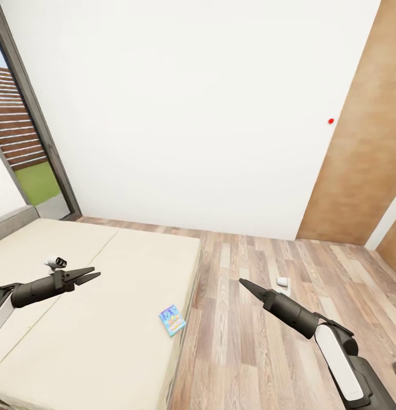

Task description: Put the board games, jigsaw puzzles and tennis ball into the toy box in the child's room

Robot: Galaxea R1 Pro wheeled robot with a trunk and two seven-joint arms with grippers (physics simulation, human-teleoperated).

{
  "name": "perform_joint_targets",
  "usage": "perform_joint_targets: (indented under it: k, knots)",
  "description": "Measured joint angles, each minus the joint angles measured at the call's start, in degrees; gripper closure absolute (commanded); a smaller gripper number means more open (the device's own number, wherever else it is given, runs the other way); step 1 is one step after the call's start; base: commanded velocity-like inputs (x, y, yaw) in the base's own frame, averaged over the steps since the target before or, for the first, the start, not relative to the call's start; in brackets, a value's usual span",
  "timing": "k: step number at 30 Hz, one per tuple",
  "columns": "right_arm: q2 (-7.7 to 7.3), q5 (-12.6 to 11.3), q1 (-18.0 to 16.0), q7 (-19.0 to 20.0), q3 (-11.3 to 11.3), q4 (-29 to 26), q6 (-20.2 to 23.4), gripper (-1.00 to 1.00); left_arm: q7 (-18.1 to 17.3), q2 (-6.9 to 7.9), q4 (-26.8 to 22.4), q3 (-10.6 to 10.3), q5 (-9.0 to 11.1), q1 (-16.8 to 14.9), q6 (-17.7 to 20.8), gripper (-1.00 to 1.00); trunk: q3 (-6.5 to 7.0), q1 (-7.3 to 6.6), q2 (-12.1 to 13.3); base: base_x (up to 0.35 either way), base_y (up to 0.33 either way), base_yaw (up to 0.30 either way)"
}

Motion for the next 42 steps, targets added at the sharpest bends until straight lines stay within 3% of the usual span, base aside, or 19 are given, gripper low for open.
perform_joint_targets:
  k: [15, 32, 42]
  knots:
    - [0.00, 0.00, 0.00, -0.03, 0.06, -0.02, 0.00, -1.00, 0.00, -0.03, 0.01, -0.05, 0.10, 0.00, -0.03, -1.00, 0.00, 0.00, 0.00, 0.000, -0.015, 0.039]
    - [0.01, 0.08, -0.01, -0.08, 0.08, -0.01, 0.00, -1.00, 0.00, 0.00, -0.01, -0.05, 0.12, 0.01, -0.04, -1.00, 0.00, 0.00, 0.00, 0.000, -0.172, 0.231]
    - [0.00, 0.06, 0.00, -0.05, 0.07, -0.03, 0.00, -1.00, 0.00, -0.06, 0.01, -0.05, 0.10, 0.00, -0.04, -1.00, 0.00, 0.00, 0.00, 0.000, -0.018, 0.059]
